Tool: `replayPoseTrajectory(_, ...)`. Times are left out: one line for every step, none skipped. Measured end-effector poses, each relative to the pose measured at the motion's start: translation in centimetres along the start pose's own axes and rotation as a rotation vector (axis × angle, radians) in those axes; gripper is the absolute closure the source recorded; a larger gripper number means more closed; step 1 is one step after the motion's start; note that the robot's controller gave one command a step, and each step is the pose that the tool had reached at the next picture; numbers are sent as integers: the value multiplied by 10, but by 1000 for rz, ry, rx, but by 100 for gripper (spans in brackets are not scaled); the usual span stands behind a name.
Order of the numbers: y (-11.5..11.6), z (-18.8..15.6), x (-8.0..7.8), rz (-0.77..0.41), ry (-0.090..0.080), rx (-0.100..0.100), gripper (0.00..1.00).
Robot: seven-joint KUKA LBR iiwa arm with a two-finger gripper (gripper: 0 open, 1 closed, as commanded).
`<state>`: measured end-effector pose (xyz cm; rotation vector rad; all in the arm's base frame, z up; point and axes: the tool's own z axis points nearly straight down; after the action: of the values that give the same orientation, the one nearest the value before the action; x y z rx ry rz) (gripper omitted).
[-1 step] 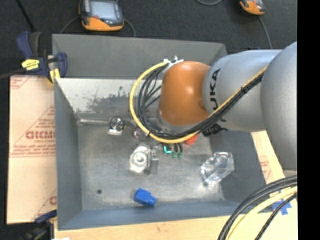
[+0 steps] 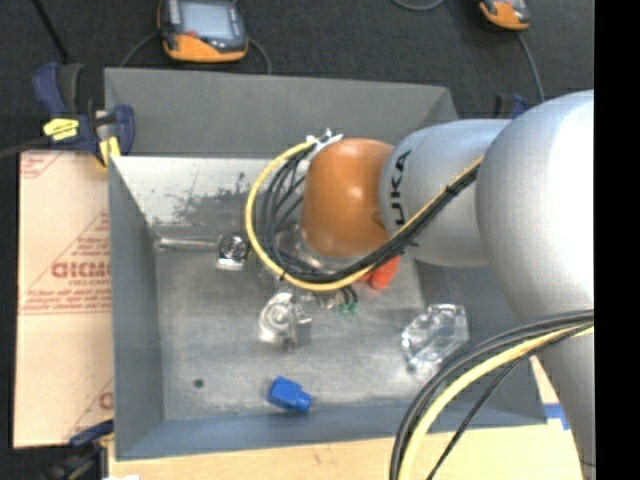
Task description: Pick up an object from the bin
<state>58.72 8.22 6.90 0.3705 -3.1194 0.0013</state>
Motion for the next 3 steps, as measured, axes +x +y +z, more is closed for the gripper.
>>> replayPoseTrajectory(-15,-76,-32,-87,-13,3,0)
replayPoseTrajectory(-6,-6,-30,-727,-5,2,0)
replayPoseTrajectory(-5,-8,-31,-722,-8,1,100)
